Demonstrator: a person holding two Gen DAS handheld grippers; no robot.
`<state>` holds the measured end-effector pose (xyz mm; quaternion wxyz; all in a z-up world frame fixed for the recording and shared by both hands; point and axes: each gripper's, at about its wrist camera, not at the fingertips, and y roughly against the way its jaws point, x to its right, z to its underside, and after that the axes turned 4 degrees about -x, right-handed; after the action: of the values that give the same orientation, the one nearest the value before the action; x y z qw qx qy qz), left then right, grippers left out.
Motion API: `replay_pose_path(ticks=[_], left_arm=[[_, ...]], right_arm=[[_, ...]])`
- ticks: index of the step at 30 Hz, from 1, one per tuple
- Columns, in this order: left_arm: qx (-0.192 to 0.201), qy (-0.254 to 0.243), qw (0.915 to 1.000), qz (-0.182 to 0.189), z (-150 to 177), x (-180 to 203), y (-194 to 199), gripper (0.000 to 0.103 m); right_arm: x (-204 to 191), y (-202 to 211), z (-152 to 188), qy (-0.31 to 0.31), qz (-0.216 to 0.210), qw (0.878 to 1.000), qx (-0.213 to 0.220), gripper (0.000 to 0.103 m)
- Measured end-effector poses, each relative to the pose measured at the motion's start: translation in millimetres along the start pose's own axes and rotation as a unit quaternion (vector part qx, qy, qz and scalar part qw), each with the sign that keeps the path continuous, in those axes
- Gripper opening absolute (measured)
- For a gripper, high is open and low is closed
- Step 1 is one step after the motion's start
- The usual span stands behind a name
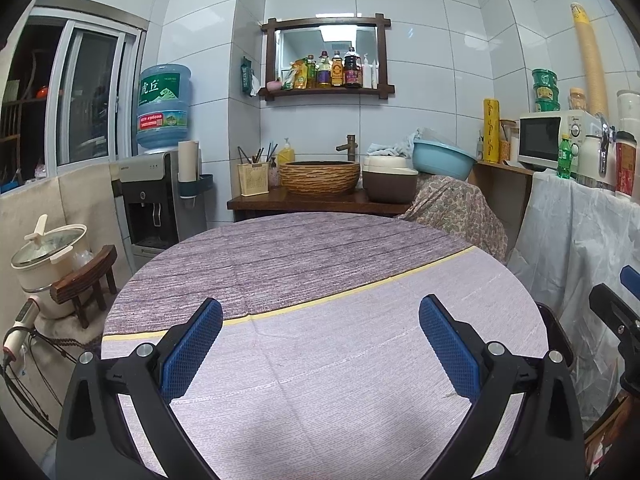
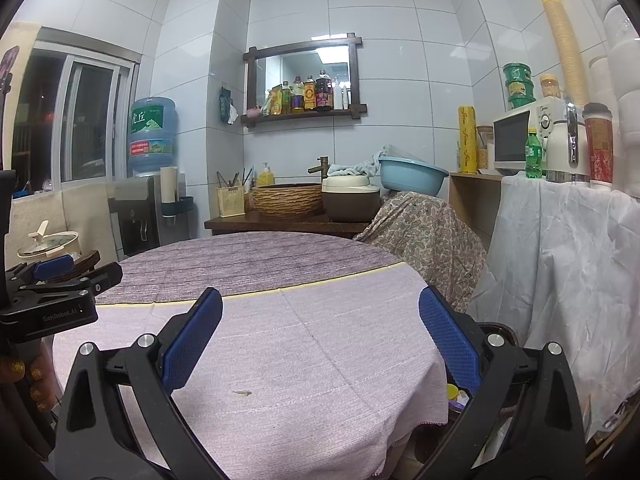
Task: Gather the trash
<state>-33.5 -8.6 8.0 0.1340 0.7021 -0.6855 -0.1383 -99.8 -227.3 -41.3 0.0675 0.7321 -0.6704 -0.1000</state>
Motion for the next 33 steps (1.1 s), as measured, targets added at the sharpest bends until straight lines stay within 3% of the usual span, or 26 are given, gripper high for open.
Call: replay_pose_path(ticks=[33], left_arm=[[-0.013,0.011,0.9998,-0.002,0.9,4.1,1.2,0.098]], right_arm=[[0.0,-2.5,2.2,0.003,0.000,1.000,-0.005,0.097]])
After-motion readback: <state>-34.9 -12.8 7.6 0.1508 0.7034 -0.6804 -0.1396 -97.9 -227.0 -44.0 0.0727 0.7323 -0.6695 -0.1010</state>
